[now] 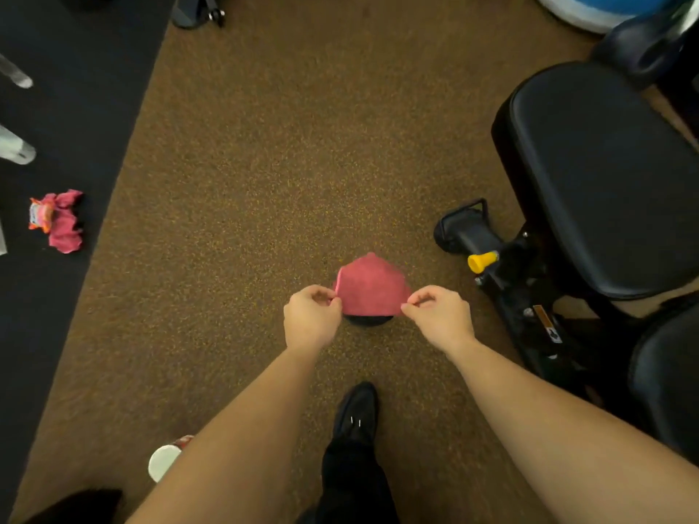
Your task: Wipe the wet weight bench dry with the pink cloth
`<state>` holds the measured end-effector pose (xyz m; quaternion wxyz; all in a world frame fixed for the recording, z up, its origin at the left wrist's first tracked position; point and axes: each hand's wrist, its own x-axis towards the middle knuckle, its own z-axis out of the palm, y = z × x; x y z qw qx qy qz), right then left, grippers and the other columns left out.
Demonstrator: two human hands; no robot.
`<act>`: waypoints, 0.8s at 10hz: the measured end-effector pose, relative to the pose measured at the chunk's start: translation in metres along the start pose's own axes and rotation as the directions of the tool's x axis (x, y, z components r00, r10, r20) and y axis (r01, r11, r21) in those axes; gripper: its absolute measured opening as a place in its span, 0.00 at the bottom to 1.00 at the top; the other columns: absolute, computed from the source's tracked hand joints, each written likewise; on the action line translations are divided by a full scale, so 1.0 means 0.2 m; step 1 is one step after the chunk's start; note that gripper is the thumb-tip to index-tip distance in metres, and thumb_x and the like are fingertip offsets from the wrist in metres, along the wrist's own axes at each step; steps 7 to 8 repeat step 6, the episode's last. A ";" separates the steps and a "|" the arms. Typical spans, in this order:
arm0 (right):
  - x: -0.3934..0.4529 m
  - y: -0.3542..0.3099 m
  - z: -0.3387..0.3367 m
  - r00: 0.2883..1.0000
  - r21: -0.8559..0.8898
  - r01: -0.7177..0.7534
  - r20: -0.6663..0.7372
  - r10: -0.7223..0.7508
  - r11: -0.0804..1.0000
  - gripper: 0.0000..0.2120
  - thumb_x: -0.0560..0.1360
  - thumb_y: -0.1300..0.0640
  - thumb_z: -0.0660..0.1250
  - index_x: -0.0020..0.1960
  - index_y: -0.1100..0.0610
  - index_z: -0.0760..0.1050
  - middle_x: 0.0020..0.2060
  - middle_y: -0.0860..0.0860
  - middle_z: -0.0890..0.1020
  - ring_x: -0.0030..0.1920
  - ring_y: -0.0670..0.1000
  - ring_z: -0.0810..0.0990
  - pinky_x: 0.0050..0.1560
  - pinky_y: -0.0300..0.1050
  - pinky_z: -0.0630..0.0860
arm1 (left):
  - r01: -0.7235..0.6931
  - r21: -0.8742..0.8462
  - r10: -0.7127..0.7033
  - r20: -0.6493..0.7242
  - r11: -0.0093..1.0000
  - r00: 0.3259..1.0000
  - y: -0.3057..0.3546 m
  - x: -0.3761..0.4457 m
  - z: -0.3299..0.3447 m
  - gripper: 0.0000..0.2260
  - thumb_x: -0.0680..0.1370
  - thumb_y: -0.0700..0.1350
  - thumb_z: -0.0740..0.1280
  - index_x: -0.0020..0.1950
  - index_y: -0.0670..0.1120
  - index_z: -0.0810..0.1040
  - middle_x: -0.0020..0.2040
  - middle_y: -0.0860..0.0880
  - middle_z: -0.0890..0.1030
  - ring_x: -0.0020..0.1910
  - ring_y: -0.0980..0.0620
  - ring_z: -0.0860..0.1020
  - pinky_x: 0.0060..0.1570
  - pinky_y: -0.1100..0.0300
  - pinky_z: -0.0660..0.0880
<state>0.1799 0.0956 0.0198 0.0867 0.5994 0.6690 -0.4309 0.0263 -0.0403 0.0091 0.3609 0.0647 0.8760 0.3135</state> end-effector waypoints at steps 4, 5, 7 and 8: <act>-0.01 0.17 0.14 0.965 0.024 -0.026 0.263 0.019 0.999 0.20 0.81 0.48 0.66 0.72 0.47 0.72 0.72 0.49 0.73 0.71 0.53 0.71 0.67 0.48 0.69 | -0.009 0.150 -0.022 0.199 0.989 0.980 -0.23 -0.03 0.06 0.20 0.80 0.51 0.65 0.72 0.51 0.70 0.61 0.50 0.77 0.45 0.50 0.82 0.42 0.55 0.79; -0.04 0.11 0.05 0.963 -0.044 0.013 0.268 0.000 0.999 0.19 0.81 0.49 0.65 0.71 0.50 0.73 0.70 0.50 0.75 0.68 0.53 0.73 0.61 0.45 0.69 | -0.096 0.245 0.042 0.219 0.965 0.975 -0.11 -0.07 0.02 0.19 0.80 0.50 0.64 0.71 0.51 0.70 0.60 0.48 0.77 0.46 0.48 0.81 0.50 0.46 0.81; -0.12 0.04 -0.10 0.974 -0.108 0.112 0.211 -0.088 0.988 0.16 0.81 0.48 0.65 0.67 0.49 0.76 0.66 0.50 0.78 0.63 0.52 0.76 0.60 0.47 0.74 | -0.215 0.312 0.133 0.263 0.926 0.956 0.04 -0.15 -0.01 0.21 0.80 0.48 0.63 0.74 0.51 0.67 0.67 0.47 0.72 0.56 0.45 0.79 0.59 0.44 0.79; -0.12 0.04 -0.10 0.974 -0.108 0.112 0.211 -0.088 0.988 0.16 0.81 0.48 0.65 0.67 0.49 0.76 0.66 0.50 0.78 0.63 0.52 0.76 0.60 0.47 0.74 | -0.215 0.312 0.133 0.263 0.926 0.956 0.04 -0.15 -0.01 0.21 0.80 0.48 0.63 0.74 0.51 0.67 0.67 0.47 0.72 0.56 0.45 0.79 0.59 0.44 0.79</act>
